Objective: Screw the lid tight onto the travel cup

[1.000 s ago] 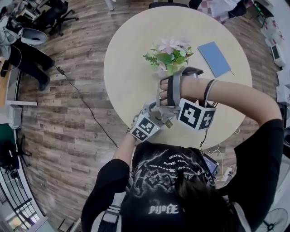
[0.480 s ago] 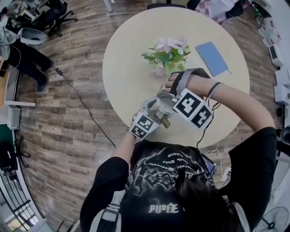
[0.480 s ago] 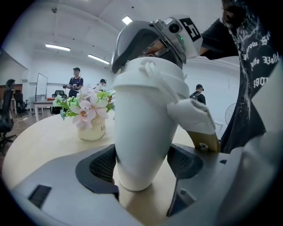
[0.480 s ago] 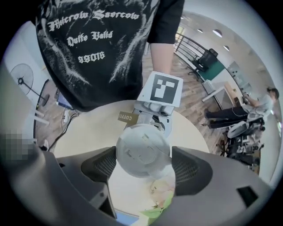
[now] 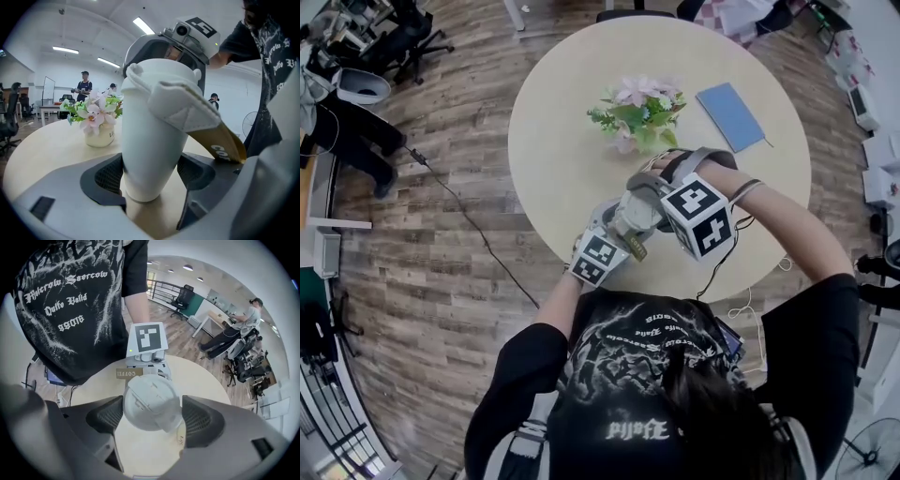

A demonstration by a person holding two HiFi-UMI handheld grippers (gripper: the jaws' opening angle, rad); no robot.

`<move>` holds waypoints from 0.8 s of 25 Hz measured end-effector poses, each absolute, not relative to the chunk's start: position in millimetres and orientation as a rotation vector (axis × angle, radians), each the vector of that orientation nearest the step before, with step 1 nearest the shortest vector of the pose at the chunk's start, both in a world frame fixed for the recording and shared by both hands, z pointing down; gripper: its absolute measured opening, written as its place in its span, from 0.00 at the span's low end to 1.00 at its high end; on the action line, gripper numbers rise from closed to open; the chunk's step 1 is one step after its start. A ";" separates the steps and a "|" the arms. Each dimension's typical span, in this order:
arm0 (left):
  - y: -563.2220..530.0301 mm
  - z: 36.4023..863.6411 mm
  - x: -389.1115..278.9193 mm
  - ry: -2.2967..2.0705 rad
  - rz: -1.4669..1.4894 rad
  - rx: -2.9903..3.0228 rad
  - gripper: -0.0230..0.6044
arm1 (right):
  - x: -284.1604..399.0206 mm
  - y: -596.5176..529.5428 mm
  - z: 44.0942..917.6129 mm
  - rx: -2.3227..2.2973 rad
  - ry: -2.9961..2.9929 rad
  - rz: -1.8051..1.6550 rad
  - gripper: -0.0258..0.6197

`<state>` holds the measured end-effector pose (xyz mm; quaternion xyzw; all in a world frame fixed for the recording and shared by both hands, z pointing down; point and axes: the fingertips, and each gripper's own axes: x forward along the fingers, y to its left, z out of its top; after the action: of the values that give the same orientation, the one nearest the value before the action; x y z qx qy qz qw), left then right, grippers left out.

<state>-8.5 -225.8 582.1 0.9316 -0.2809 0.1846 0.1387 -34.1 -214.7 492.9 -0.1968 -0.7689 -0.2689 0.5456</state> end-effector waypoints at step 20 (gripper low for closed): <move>-226.8 585.7 -6.9 -0.940 0.526 2.646 0.65 | -35.0 -222.7 480.3 0.174 -2.317 -0.237 0.66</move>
<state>-6.9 -226.8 585.7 0.9168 -0.3257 0.1821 0.1421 -35.0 -222.7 480.3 0.0687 -0.9126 -0.0934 0.3921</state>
